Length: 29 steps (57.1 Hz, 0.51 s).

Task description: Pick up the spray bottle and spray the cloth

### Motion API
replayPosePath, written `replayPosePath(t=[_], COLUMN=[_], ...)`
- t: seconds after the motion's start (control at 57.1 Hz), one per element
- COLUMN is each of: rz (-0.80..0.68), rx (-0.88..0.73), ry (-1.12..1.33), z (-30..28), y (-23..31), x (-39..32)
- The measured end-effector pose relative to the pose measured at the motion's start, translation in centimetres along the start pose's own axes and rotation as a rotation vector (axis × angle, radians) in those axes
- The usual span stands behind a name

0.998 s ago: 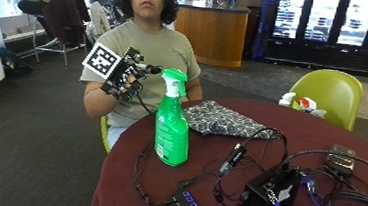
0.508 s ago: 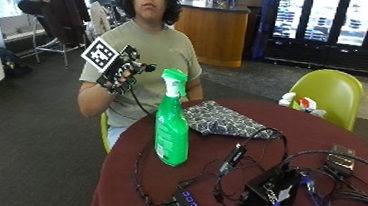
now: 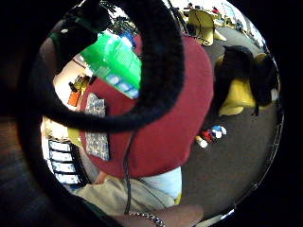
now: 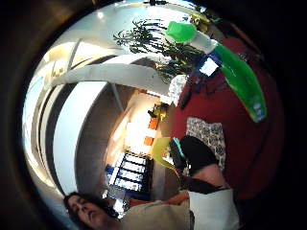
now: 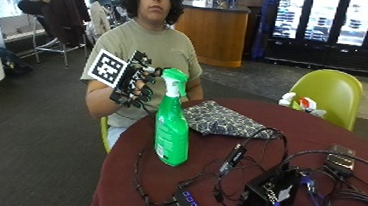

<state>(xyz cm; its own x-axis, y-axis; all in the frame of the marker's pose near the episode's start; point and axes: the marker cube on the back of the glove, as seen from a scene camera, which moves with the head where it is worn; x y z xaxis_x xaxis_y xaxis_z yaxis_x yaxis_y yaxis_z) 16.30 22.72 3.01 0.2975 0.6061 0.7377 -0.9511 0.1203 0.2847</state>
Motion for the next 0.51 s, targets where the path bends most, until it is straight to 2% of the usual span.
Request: replayPosePath(t=[0.088, 0.158, 0.21, 0.315, 0.403, 0.508], rz=[0.013, -0.088, -0.106, -0.030, 0.037, -0.005], rx=[-0.003, 0.026, 0.039, 0.001, 0.049, 0.077], ry=[-0.036, -0.059, -0.082, -0.143, -0.179, -0.163], z=[1.1, 2.2, 3.1, 4.2, 5.1, 6.1], y=[-2.3, -4.6, -6.3, -8.0, -9.7, -11.5], x=[0.4, 1.3, 1.6, 1.3, 0.8, 1.4])
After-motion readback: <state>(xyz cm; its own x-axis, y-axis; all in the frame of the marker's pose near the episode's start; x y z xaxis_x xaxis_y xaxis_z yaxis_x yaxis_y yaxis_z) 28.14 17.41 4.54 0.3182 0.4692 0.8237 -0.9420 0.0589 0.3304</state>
